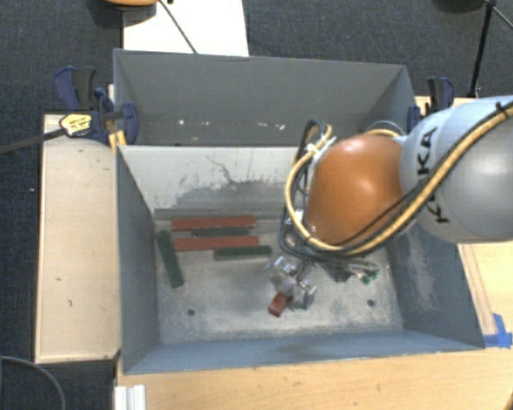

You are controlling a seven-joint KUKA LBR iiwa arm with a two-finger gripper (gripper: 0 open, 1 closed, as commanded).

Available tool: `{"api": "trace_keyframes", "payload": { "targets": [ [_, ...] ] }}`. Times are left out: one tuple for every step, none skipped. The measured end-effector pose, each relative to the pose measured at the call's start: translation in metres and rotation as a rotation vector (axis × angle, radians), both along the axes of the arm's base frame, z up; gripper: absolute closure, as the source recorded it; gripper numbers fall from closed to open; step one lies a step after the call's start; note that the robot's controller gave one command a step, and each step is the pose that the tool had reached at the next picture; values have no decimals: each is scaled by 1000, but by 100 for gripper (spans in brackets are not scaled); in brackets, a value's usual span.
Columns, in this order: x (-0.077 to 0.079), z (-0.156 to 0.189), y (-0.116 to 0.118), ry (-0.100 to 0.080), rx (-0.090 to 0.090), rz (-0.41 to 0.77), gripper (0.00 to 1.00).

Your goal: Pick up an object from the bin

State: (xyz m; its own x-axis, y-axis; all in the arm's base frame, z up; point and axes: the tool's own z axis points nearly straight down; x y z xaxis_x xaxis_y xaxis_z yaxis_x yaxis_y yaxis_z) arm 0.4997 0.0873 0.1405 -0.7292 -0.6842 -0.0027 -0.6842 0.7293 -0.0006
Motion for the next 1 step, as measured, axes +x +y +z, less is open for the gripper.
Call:
{"api": "trace_keyframes", "payload": {
  "targets": [
    [-1, 10, 0, 5, -1, -1, 100]
  ]
}}
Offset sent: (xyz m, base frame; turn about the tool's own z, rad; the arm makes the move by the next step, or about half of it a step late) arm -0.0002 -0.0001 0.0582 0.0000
